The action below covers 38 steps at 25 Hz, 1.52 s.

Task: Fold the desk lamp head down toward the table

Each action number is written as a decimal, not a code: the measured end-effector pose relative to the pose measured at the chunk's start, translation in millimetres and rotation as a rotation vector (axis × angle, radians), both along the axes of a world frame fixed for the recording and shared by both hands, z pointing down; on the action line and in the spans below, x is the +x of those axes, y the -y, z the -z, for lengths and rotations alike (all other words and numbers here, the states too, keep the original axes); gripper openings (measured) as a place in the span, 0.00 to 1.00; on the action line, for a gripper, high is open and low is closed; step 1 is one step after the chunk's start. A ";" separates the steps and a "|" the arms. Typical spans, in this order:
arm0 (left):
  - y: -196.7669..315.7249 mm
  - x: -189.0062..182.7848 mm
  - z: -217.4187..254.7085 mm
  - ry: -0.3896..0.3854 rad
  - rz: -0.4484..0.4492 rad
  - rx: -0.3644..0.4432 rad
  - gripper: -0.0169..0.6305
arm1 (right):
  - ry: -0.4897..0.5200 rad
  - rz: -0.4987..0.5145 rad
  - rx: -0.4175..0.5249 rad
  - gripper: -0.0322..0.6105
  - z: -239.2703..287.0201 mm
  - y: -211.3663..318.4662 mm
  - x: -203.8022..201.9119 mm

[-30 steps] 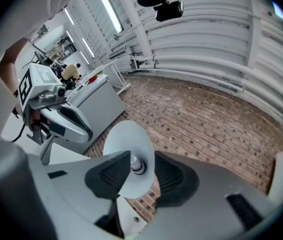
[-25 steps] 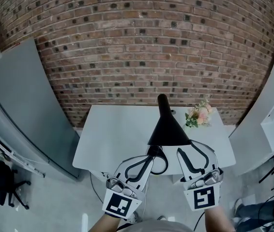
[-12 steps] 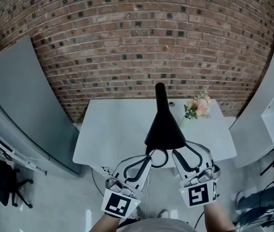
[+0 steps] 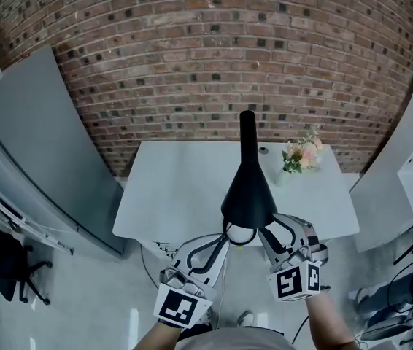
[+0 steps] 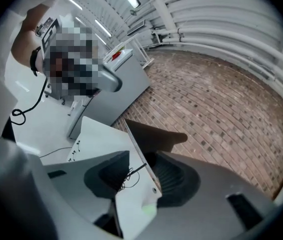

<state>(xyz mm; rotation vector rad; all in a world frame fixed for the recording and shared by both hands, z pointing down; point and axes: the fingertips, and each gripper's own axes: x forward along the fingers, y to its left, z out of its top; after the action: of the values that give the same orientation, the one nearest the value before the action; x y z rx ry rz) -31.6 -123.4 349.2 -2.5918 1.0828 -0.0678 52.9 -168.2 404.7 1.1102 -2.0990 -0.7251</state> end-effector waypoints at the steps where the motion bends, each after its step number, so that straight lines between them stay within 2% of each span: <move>1: -0.9 -0.8 -1.0 0.001 0.004 -0.001 0.05 | -0.014 0.004 -0.011 0.29 -5.7 1.0 0.1; 9: -3.9 -4.5 -9.1 -0.004 0.027 -0.026 0.05 | -0.118 0.021 -0.025 0.29 -32.7 11.1 1.8; 22: -1.5 -1.9 -16.2 -0.010 0.033 -0.038 0.05 | -0.174 0.033 -0.045 0.29 -52.4 20.1 3.4; 38: 12.1 -6.0 -28.5 -0.024 0.074 -0.053 0.05 | -0.249 0.051 -0.113 0.29 -86.8 40.9 6.1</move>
<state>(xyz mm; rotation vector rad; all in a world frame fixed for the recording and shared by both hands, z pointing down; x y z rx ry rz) -37.6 -135.5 377.7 -2.6050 1.2017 -0.0849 59.0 -209.1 491.5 0.8612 -1.9369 -0.7203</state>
